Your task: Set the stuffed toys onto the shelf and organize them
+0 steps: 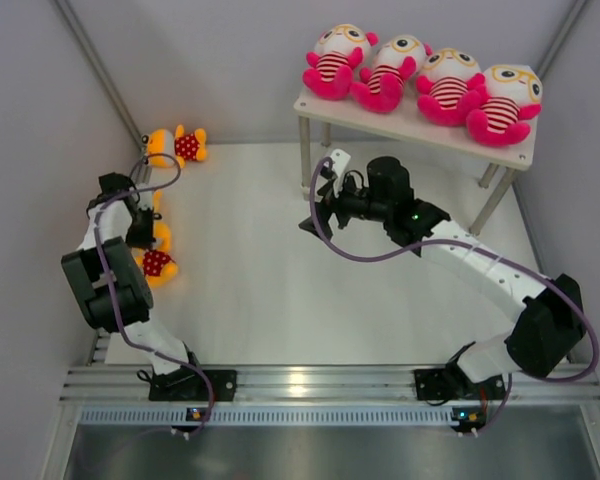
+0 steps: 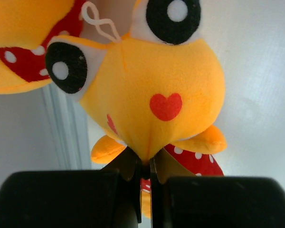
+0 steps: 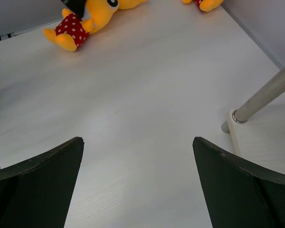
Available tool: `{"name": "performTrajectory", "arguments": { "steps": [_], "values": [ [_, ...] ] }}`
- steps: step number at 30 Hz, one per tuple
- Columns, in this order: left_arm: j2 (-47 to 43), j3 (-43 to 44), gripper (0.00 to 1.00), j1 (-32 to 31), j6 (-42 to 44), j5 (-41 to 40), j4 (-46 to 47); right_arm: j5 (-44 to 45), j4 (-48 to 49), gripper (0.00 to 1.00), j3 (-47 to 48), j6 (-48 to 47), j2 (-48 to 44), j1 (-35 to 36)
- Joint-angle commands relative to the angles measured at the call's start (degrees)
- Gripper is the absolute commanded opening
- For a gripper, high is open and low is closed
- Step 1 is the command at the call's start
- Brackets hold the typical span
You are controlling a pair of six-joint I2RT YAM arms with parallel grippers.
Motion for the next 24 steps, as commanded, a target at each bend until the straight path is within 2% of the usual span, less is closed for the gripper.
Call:
{"name": "performTrajectory", "arguments": {
  "steps": [1, 3, 6, 7, 9, 10, 11, 13, 14, 15, 17, 20, 24],
  "values": [
    [-9.01, -1.53, 0.0, -0.05, -0.96, 13.19, -0.92, -0.19, 3.09, 0.99, 1.48, 1.8, -1.29, 2.01],
    [-13.14, -0.83, 0.0, -0.22, -2.28, 19.24, -1.19, 1.12, 5.29, 0.99, -0.27, 3.12, -1.64, 3.15],
    [-20.62, 1.01, 0.0, -0.57, -5.27, 25.33, -1.1, 3.58, 15.56, 0.99, 0.85, 9.26, 0.8, 7.97],
    [-23.68, 1.45, 0.0, -0.57, -6.58, 29.0, -1.1, 3.85, 18.02, 0.99, 2.26, 15.98, 2.47, 8.95],
    [-26.94, 2.77, 0.0, -0.66, -8.69, 32.79, -1.18, 4.38, 22.42, 0.99, 9.34, 24.77, 12.63, 11.84],
    [-26.96, 2.78, 0.0, -0.66, -9.4, 33.42, -1.18, 4.38, 23.39, 0.98, 12.0, 28.05, 12.68, 12.56],
    [-27.83, 3.21, 0.0, -0.66, -10.1, 33.95, -1.36, 4.03, 24.8, 0.95, 17.33, 31.48, 18.34, 13.0],
    [-28.63, 2.96, 0.0, -0.75, -11.51, 35.09, -1.54, 4.03, 24.99, 0.91, 22.46, 39.9, 23.91, 13.53],
    [-29.15, 2.87, 0.0, -0.84, -11.69, 35.27, -1.54, 4.38, 24.38, 0.9, 25.01, 41.52, 28.72, 13.88],
    [-29.42, 2.69, 0.0, -1.1, -12.04, 35.28, -1.54, 4.82, 22.8, 0.9, 29.56, 42.4, 30.77, 14.49],
    [-29.86, 2.69, 0.0, -1.28, -12.31, 35.89, -1.54, 4.3, 22.52, 0.91, 32.84, 43.81, 35.42, 15.2],
    [-29.78, 2.86, 0.0, -1.63, -12.66, 36.85, -1.54, 0.88, 24.55, 0.93, 37.23, 47.24, 39.56, 16.08],
    [-29.07, 2.95, 0.0, -1.89, -12.83, 37.91, -1.54, 1.21, 21.47, 0.94, 40.93, 46.54, 43.52, 17.31]
  ]
}}
